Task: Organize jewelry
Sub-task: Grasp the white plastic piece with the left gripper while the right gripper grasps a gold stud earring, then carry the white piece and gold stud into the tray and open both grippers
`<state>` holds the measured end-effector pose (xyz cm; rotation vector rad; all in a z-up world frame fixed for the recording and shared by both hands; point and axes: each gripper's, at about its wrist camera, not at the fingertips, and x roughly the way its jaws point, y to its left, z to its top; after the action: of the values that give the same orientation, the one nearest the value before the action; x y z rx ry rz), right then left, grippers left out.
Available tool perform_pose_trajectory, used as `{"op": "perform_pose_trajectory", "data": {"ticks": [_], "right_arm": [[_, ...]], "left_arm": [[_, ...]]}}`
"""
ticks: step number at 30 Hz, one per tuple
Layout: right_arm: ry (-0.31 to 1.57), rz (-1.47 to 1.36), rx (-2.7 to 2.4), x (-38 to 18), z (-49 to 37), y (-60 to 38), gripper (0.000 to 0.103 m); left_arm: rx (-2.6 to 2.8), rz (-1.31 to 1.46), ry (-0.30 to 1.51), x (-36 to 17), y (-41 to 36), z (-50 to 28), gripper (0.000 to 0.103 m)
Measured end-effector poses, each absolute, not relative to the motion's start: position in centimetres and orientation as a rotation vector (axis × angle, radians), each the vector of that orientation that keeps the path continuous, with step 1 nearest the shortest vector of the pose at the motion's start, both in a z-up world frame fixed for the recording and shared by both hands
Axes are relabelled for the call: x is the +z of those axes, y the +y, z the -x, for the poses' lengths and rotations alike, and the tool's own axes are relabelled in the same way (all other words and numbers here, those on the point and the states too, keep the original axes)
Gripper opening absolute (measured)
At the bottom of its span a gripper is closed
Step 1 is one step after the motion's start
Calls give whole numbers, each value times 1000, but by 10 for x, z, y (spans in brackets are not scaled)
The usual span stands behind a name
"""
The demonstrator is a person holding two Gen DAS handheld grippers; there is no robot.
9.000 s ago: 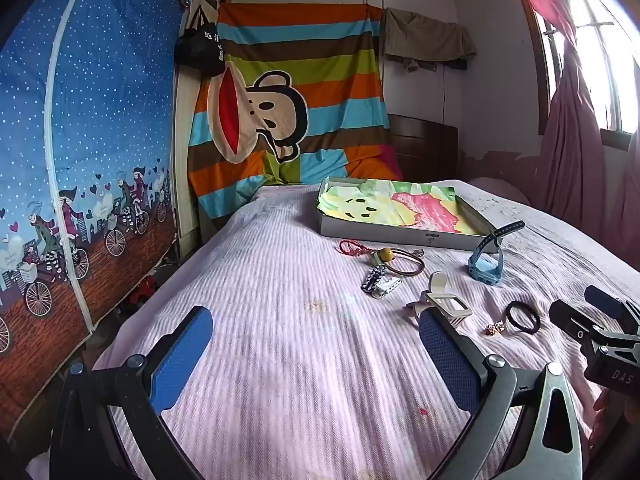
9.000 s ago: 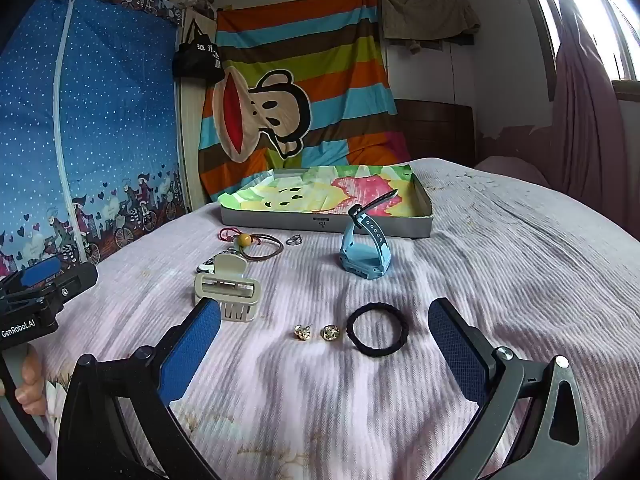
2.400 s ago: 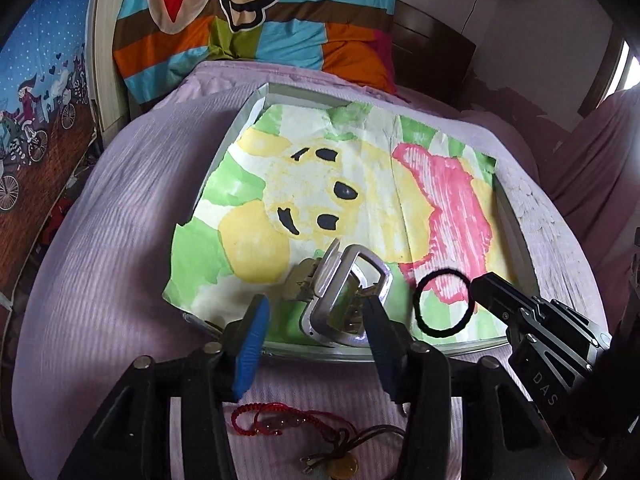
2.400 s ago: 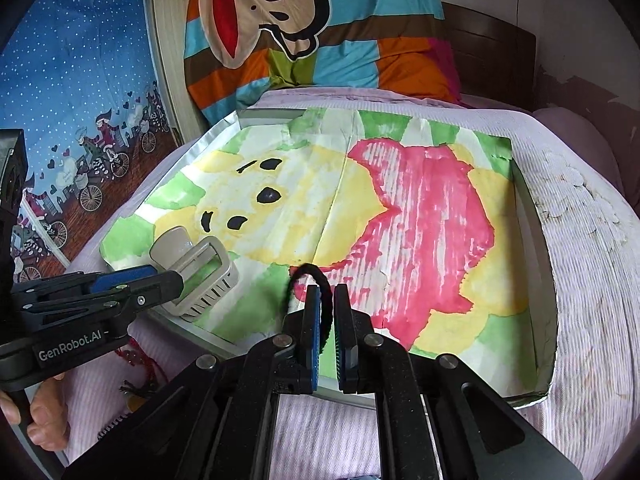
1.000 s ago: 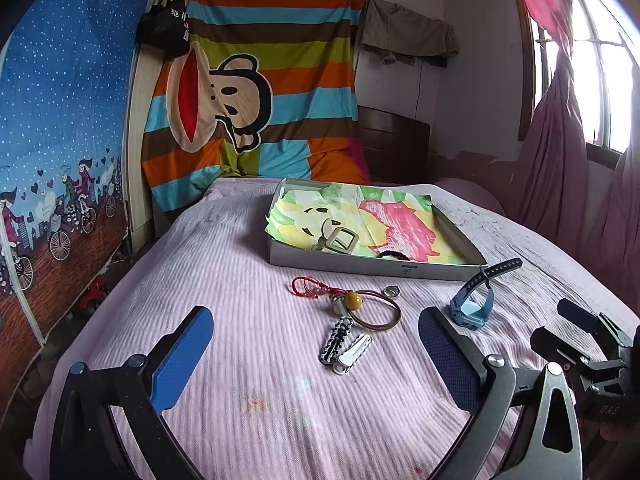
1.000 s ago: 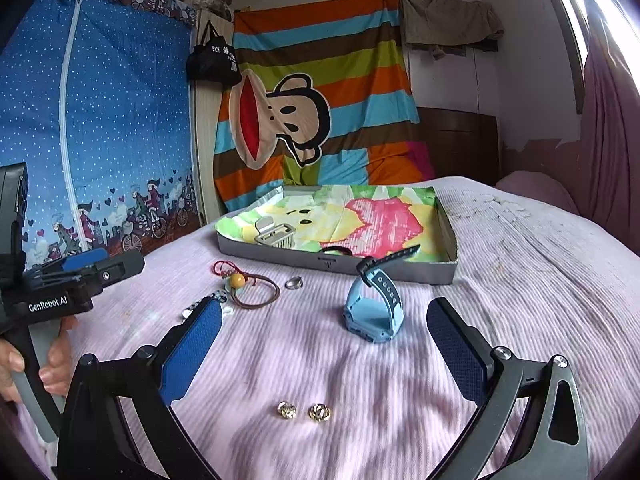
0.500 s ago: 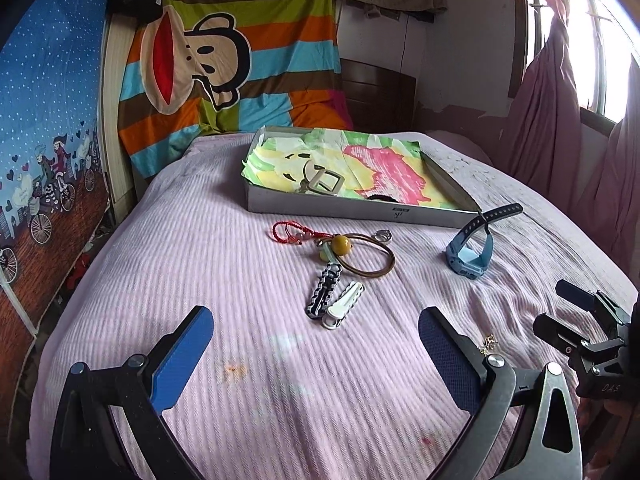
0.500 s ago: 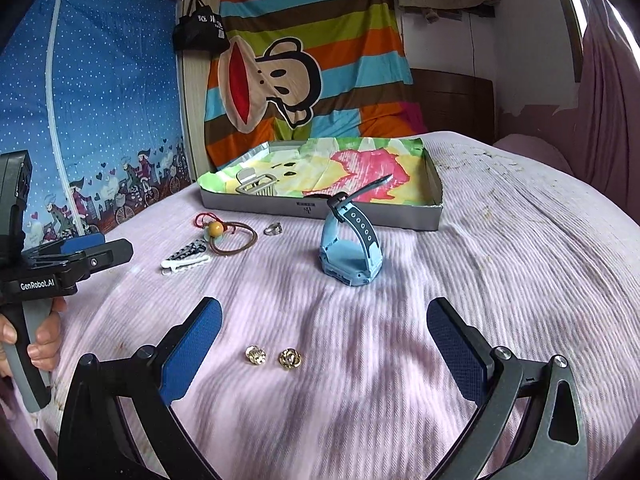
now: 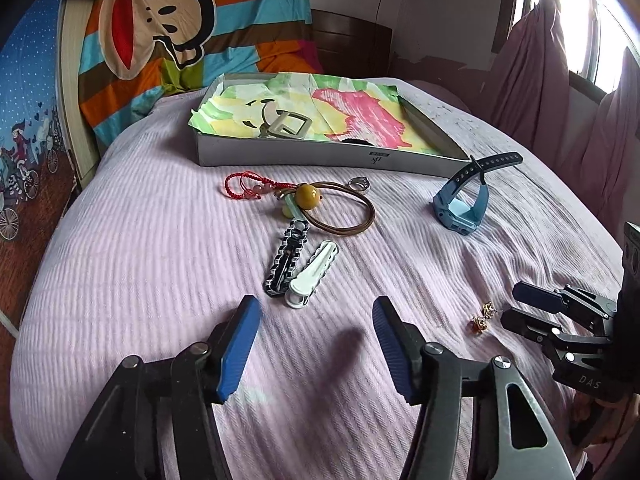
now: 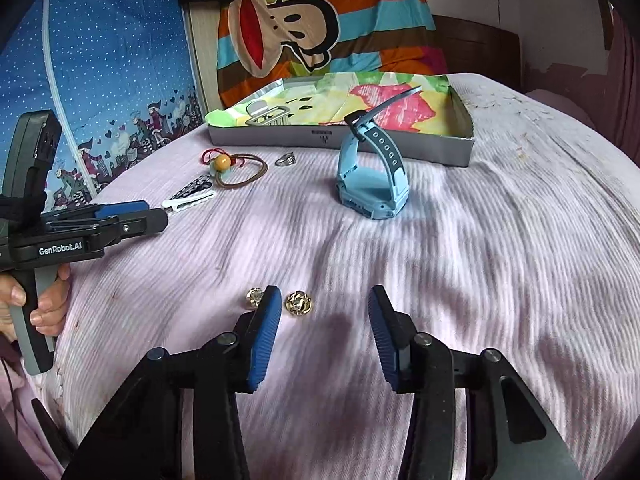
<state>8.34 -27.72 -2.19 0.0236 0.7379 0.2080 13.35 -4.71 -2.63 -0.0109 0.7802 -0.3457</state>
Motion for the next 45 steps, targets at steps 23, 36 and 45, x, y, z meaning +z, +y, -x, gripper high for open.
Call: {"op": "perform_pose_trajectory", "data": {"ticks": [23, 36, 45], "right_arm": [[784, 1, 242, -41, -103, -258, 12], [637, -6, 302, -8, -107, -259, 12], [496, -17, 327, 43, -174, -246, 12]], "left_arm": [[-371, -29, 845, -34, -65, -159, 15], [-415, 37, 685, -4, -59, -143, 14], [-300, 139, 597, 34, -38, -213, 14]]}}
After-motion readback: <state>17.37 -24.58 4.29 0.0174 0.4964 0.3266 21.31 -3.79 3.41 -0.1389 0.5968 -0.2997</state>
